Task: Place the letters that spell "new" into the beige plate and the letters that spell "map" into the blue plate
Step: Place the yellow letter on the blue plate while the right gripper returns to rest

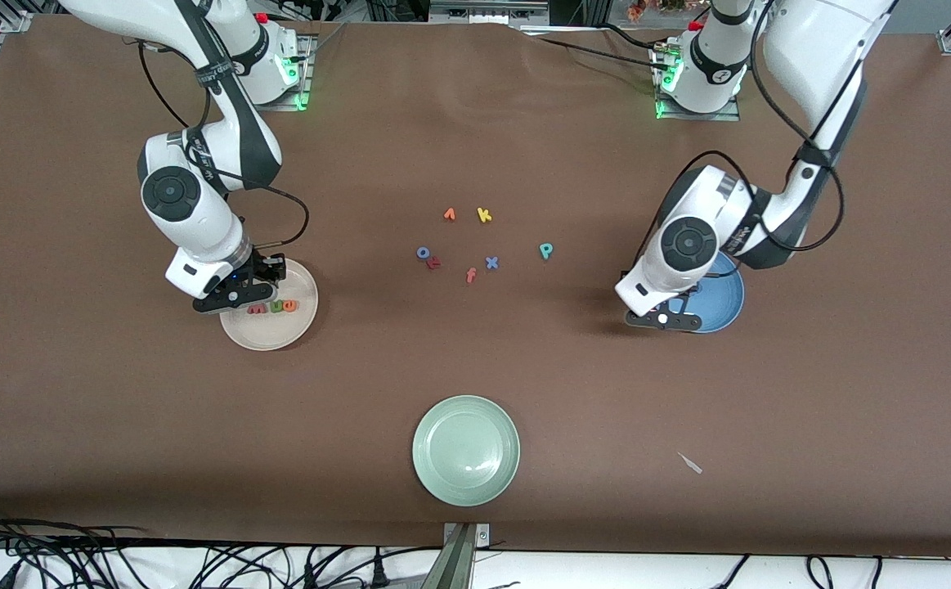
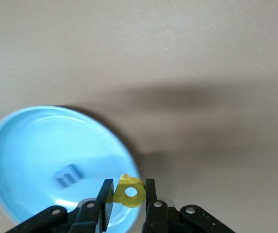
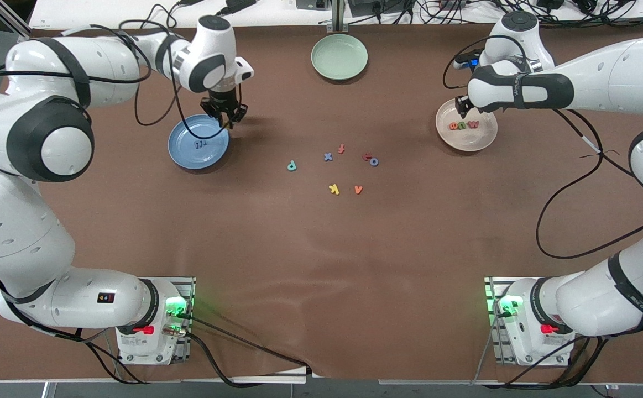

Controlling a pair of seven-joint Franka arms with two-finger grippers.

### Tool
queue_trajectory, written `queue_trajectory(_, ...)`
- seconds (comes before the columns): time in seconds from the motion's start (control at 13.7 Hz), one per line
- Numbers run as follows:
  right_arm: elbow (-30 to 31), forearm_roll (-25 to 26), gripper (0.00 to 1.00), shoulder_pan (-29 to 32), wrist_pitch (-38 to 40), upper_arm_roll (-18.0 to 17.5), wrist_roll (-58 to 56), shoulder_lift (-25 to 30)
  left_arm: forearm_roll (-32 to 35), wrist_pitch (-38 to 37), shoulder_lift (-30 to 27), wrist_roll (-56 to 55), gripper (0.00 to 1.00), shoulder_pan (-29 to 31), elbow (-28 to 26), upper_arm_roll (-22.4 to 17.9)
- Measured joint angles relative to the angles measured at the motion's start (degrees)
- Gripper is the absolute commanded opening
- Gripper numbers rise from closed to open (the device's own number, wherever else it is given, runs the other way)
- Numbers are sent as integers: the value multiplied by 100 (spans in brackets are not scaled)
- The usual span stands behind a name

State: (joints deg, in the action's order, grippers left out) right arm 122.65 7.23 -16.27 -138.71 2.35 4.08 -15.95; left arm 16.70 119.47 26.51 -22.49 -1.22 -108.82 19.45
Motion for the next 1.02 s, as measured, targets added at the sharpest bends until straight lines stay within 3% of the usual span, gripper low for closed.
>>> queue_trajectory(0.29,-287,-34,71,-12,302,-112,9,21,-112,-251,-118,988,2,511,50,-2)
queue_trajectory(0.58,-1477,-145,72,-39,2072,-318,19,130,-124,-349,-104,1685,2,1000,-117,-2)
queue_trajectory(0.73,-2280,-176,75,-40,3273,-381,16,274,-125,-343,-10,1728,8,1063,-271,-1)
queue_trajectory(0.8,-2673,-179,77,-33,3829,-383,6,378,-126,-337,49,1726,21,1063,-296,6)
queue_trajectory(0.87,-3019,-180,81,3,4293,-380,-47,504,-126,-312,99,1724,50,1062,-317,17)
queue_trajectory(0.95,-3318,-182,93,73,4679,-374,-166,655,-127,-265,137,1723,100,1062,-332,22)
queue_trajectory(1.02,-3525,-204,99,173,4942,-359,-324,811,-140,-244,166,1720,100,1062,-334,26)
